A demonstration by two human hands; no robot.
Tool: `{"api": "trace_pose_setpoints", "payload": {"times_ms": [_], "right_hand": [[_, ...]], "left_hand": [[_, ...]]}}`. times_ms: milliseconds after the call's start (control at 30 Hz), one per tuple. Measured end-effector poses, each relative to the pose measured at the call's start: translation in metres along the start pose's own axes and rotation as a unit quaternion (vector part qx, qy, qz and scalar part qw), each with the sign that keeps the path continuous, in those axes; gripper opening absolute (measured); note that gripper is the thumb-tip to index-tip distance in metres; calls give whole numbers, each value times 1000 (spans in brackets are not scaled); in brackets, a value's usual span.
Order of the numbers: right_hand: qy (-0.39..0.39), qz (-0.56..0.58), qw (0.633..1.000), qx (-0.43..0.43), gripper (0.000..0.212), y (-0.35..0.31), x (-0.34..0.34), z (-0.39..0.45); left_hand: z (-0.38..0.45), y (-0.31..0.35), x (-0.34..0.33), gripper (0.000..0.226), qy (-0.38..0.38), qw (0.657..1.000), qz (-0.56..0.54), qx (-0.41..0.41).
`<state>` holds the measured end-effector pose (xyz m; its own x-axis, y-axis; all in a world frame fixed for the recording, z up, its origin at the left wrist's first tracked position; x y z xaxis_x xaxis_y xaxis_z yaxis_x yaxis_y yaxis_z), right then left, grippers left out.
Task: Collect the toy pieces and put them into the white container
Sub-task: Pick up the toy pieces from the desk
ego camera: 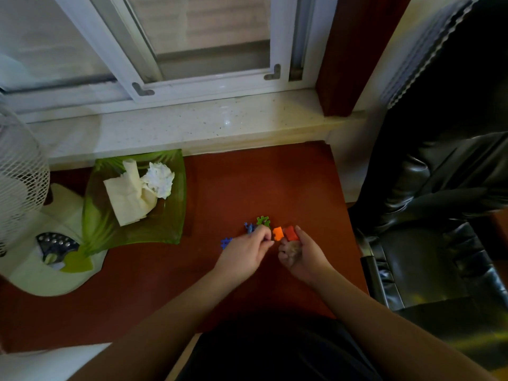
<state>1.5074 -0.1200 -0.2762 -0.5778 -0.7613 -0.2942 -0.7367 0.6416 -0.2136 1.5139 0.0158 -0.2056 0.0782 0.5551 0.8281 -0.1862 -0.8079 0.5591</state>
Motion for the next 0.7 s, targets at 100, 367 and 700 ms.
{"api": "trace_pose_setpoints", "payload": {"times_ms": [100, 367, 700], "right_hand": [[12, 20, 1000, -10, 31, 1, -5, 3], [26, 99, 994, -43, 31, 6, -5, -5], [51, 131, 989, -41, 29, 5, -3, 1]], "left_hand": [[-5, 12, -2, 18, 11, 1000, -14, -16], [-10, -15, -8, 8, -22, 949, -243, 201], [-6, 15, 3, 6, -25, 980, -171, 97]]}}
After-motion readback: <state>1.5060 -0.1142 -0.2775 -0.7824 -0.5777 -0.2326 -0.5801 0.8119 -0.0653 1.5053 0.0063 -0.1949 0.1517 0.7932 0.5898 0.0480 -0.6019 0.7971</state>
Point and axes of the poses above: each hand's wrist, its own z-axis towards the middle knuckle, its own x-axis out of the back of the hand, y = z × x, the point moved 5 cm from there along z, towards the middle knuckle, and after that the axes turned 11 degrees about y, right-handed, at the moved point
